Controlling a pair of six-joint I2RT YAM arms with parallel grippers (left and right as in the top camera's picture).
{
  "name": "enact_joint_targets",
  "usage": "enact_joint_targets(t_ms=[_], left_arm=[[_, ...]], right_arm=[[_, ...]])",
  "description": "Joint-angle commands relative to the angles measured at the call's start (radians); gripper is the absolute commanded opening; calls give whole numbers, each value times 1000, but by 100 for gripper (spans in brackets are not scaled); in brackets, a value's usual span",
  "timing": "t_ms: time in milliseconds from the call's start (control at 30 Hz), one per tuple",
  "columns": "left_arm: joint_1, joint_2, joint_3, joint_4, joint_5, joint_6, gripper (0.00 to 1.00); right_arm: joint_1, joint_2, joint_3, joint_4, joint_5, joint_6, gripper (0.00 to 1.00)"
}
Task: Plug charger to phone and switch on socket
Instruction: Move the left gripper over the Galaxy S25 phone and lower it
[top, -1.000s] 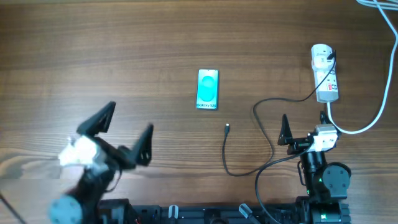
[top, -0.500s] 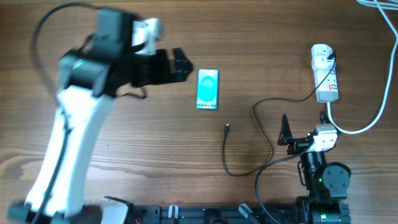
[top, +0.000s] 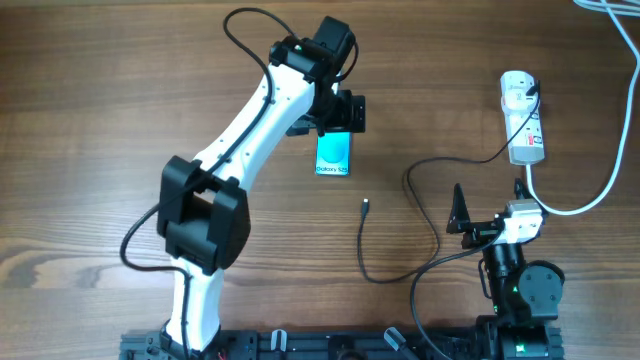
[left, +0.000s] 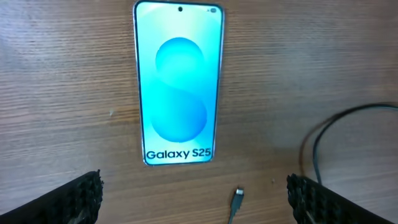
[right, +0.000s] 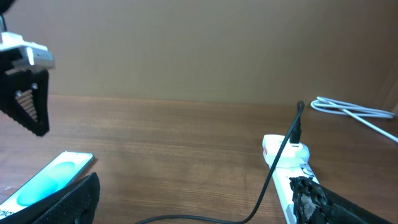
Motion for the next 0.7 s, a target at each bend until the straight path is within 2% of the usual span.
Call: enact_joint_targets(t_ms=[0, 233, 367, 667], left_arm=[[-14, 51, 21, 11, -17, -26, 100], [-23, 126, 19, 26, -16, -21, 100], [-23, 158, 19, 32, -85, -17, 100], [-32, 201, 19, 85, -86, -18, 100]], right_arm=[[4, -5, -1, 3, 12, 7, 99], [4, -5, -1, 3, 12, 7, 100], [4, -5, -1, 3, 12, 7, 100], [4, -5, -1, 3, 12, 7, 100]])
